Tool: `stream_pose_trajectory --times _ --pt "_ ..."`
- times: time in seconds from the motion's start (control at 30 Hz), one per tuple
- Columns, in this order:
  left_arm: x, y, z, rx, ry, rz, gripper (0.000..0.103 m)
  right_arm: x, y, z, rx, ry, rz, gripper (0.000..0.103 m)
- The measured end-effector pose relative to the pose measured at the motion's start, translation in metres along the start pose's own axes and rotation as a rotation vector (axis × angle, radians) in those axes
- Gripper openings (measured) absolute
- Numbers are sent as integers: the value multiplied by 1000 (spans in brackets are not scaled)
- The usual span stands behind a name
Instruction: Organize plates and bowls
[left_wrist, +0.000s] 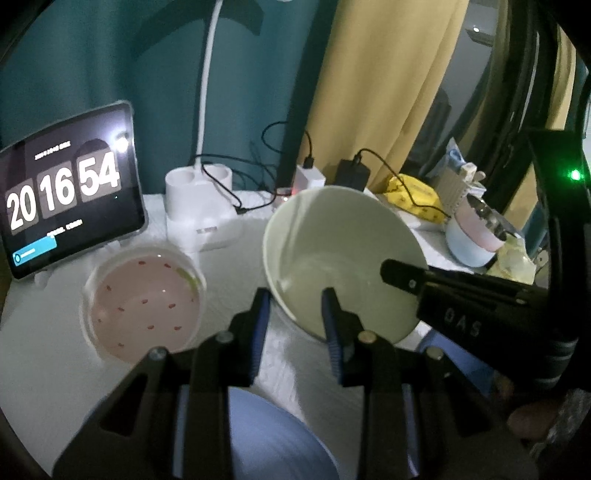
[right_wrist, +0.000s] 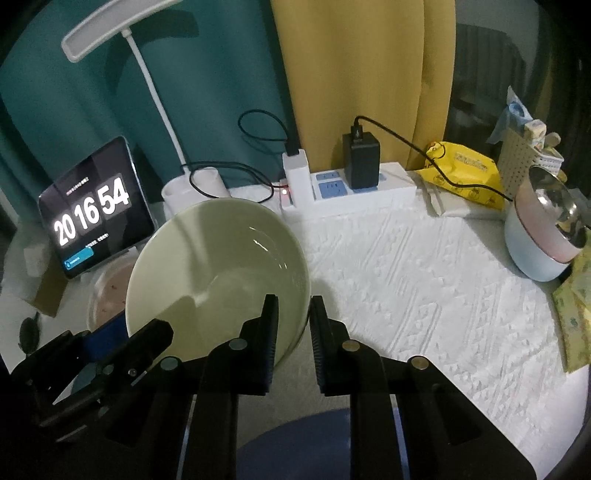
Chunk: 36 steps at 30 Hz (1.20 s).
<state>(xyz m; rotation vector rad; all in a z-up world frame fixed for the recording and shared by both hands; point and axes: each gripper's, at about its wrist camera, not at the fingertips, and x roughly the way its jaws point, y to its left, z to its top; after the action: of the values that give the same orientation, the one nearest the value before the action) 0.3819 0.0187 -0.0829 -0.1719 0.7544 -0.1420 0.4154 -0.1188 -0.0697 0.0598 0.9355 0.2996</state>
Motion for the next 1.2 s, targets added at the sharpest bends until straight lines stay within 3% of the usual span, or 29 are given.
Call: stream_pose_trajectory --times 1.2 --pt "-82 -49 -29 50 -76 -27 29 -100 -16 -44 30 -105 22 18"
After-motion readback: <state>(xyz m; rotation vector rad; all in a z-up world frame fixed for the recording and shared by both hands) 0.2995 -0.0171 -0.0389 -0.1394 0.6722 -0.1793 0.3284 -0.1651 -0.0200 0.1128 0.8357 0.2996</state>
